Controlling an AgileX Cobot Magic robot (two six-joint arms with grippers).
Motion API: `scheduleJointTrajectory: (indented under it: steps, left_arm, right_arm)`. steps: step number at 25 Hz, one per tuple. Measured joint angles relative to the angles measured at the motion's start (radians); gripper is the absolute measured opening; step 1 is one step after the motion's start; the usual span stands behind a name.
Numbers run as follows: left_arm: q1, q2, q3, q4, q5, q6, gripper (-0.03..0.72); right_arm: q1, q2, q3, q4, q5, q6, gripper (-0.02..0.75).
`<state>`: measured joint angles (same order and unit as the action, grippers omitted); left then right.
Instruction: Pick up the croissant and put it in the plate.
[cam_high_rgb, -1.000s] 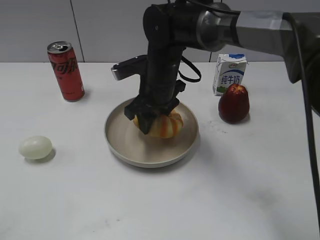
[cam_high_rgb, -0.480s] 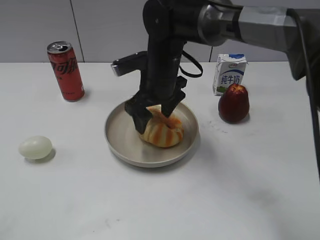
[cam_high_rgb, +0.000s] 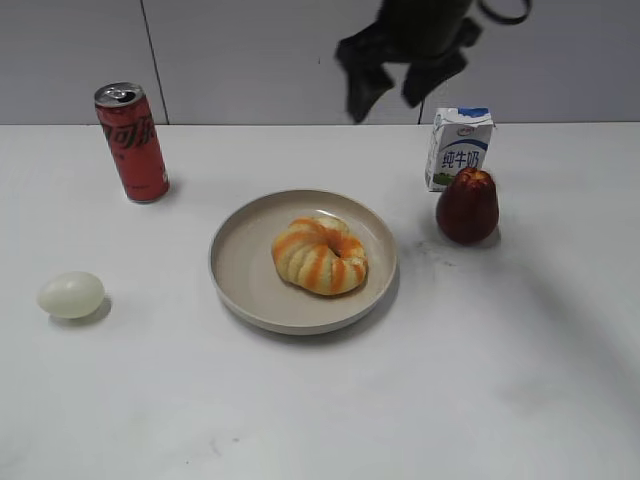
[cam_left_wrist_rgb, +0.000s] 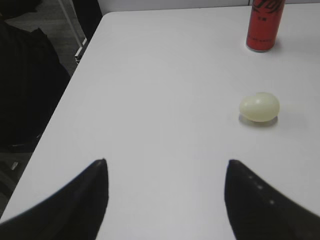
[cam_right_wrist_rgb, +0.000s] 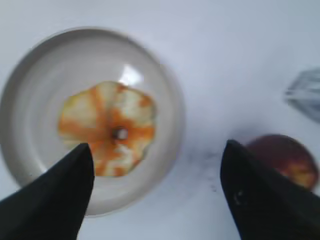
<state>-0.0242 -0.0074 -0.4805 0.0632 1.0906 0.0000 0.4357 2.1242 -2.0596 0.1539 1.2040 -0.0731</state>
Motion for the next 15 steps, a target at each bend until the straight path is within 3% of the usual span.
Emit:
scheduleJointTrajectory:
  steps: [5,9,15]
  left_arm:
    - [0.000,0.000,0.000,0.000,0.000,0.000,0.552]
    - [0.000,0.000,0.000,0.000,0.000,0.000,0.552]
    - [0.000,0.000,0.000,0.000,0.000,0.000,0.552]
  right_arm:
    - [-0.205,-0.141,0.037,-0.011,0.001,0.018,0.575]
    - [-0.318,-0.294,0.151,-0.013,0.001,0.018,0.572]
    - [-0.358,-0.579,0.486,-0.070,0.002,0.017,0.572]
